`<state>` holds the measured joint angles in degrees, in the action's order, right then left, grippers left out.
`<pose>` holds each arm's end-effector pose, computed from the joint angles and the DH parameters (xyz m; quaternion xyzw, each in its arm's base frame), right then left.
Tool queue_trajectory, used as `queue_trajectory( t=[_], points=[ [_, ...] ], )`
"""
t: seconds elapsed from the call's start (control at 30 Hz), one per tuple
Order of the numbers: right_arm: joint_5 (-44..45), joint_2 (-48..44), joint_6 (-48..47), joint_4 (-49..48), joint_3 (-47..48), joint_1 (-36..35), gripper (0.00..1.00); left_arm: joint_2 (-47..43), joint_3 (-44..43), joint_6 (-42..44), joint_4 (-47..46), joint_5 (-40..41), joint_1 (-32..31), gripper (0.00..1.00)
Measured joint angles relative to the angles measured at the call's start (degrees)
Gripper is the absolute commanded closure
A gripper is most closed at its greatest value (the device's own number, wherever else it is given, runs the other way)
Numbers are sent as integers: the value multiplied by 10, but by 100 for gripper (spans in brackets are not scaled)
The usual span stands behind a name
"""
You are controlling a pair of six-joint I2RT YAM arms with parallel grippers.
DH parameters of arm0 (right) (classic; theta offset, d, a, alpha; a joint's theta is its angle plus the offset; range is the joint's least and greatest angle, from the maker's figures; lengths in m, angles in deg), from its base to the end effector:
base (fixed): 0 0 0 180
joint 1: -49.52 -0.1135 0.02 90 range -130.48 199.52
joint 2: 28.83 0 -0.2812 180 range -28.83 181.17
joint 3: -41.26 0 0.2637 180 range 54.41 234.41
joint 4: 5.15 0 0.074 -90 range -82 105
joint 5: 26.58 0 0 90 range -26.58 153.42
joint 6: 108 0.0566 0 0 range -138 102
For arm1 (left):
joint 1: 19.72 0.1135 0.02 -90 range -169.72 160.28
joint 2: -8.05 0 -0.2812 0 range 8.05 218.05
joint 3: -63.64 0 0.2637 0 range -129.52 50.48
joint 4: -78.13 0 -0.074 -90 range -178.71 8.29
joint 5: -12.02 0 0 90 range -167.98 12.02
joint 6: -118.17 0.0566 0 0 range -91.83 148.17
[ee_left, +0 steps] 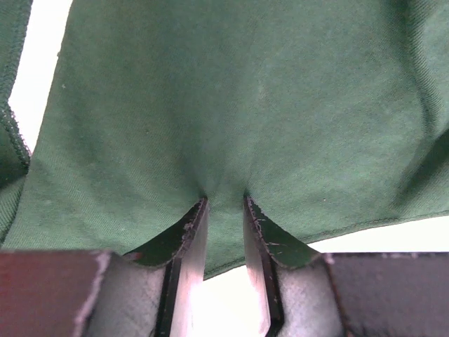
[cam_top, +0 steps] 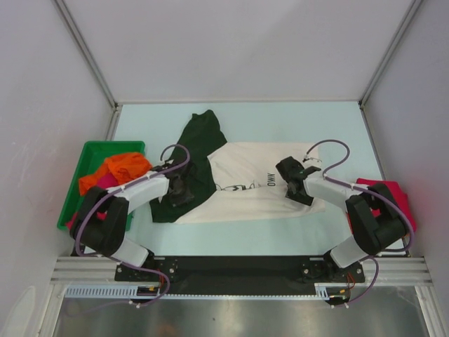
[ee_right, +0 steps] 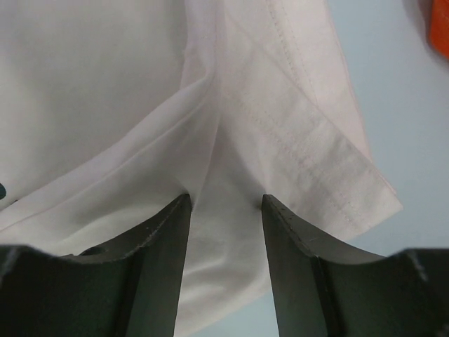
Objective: Fold and stack the t-shirts
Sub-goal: Grap the side of the flattened tshirt furthest away from the robot with both arms
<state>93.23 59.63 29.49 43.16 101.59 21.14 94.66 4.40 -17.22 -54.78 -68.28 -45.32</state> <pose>0.2543 0.1054 0.1506 0.1892 0.9412 -0.1313 0.2470 0.2497 -0.1091 0.1479 -0.1809 0.9706 -0.0100 0.1583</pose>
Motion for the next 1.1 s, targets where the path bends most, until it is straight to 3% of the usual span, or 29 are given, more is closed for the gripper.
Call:
queue_trajectory(
  t=[0.47,0.8,0.97,1.1],
  points=[
    [12,-70,98,-43,-78,-26,49,-67,73,-13,-66,1,0,69],
    [-21,-120,143,68,-93,-75,50,-113,112,-13,-81,-12,0,68],
    [-23,-134,155,98,-100,-91,46,-118,114,-13,-77,-14,-3,69],
    [-16,-126,144,126,-79,-90,38,-130,108,-12,-38,-14,-7,59]
  ],
)
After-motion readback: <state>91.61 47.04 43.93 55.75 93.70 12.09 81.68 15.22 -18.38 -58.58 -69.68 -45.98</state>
